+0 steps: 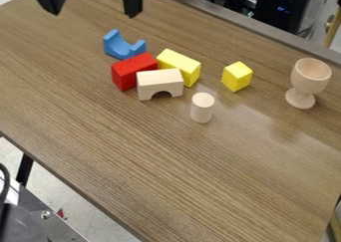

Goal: Pick a blue plastic on a yellow cube

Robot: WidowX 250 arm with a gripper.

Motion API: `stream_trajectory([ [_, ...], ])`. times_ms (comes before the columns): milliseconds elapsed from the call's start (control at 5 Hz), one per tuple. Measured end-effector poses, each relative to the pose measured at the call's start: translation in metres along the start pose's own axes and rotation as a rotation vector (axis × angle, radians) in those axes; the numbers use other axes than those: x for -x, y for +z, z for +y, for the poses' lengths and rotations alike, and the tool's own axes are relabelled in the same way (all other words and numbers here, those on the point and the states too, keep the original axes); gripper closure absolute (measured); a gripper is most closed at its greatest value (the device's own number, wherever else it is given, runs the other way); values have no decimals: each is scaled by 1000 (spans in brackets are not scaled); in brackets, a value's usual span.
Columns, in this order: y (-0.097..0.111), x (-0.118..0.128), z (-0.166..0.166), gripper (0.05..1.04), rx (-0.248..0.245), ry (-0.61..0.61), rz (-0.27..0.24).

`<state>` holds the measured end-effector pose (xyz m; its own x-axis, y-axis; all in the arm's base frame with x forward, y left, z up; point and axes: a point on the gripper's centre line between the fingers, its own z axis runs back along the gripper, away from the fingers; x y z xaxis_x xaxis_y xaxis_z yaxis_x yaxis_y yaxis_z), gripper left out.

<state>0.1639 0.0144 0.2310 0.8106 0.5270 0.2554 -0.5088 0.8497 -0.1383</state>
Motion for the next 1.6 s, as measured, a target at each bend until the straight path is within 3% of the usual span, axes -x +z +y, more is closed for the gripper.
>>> stream_trajectory([
  [200, -14, -13, 0, 84, -28, 116, -41],
  [400, -26, -28, -5, 84, -10, 217, -87],
  [1000, -82, -80, -23, 85, -38, 529, -94],
  [1200, -105, -101, -17, 84, -79, 632, -108],
  [1600, -141, -130, 7, 84, -161, 859, -197],
])
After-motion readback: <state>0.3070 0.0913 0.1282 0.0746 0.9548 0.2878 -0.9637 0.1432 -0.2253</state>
